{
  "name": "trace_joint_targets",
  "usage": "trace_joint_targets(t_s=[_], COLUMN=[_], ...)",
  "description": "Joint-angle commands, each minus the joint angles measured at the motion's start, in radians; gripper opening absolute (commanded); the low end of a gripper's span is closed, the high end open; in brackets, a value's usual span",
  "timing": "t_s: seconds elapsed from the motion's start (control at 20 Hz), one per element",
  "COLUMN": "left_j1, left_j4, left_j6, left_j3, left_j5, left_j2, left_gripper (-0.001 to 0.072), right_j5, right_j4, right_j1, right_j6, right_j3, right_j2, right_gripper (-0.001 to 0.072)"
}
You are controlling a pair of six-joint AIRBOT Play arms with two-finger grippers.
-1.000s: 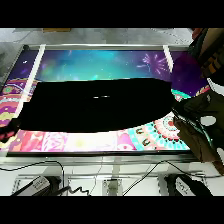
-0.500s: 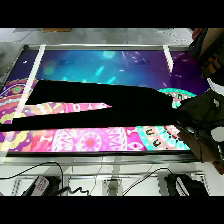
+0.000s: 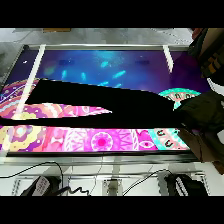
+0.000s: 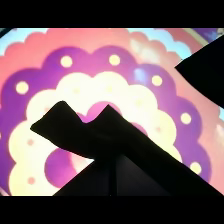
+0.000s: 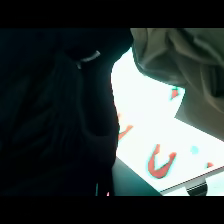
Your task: Fold the clothes and pants, and hang the long-sleeved shirts on hangers.
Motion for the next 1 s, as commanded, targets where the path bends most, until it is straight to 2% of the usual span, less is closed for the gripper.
trace_joint_targets(t_s=[0.0, 0.1, 0.2, 0.35, 0.5, 0.65, 0.8, 0.95], left_j1=[-0.106, -0.14, -0.167, -0.24, -0.354, -0.461, -0.536, -0.56], left_j4=[0.098, 0.156, 0.154, 0.155, 0.157, 0.271, 0.31, 0.328], left_j6=[-0.017, -0.065, -0.065, -0.106, -0.121, -0.257, -0.291, -0.442], left_j3=[0.087, 0.137, 0.183, 0.262, 0.421, 0.629, 0.791, 0.886], left_j5=[0.008, 0.008, 0.014, 0.004, -0.045, -0.14, -0.19, -0.19], left_j2=[-0.038, -0.067, -0.116, -0.24, -0.404, -0.578, -0.705, -0.8], left_gripper=[0.0013, 0.0012, 0.0012, 0.0012, 0.0011, 0.0012, 0.0012, 0.0012], right_j5=[0.142, 0.221, 0.217, 0.117, -0.026, -0.173, -0.307, -0.349], right_j4=[-0.085, -0.142, -0.137, -0.116, -0.072, -0.03, 0.011, 0.046], right_j1=[0.0, 0.0, 0.0, 0.0, 0.0, 0.0, 0.0, 0.0], right_j6=[0.011, 0.005, 0.006, 0.05, 0.051, 0.051, 0.063, 0.076], right_j3=[0.128, 0.203, 0.244, 0.242, 0.242, 0.243, 0.271, 0.39], right_j2=[0.002, 0.002, 0.002, -0.025, -0.125, -0.278, -0.453, -0.635], right_gripper=[0.0015, 0.0015, 0.0015, 0.0016, 0.0016, 0.0017, 0.0016, 0.0016])
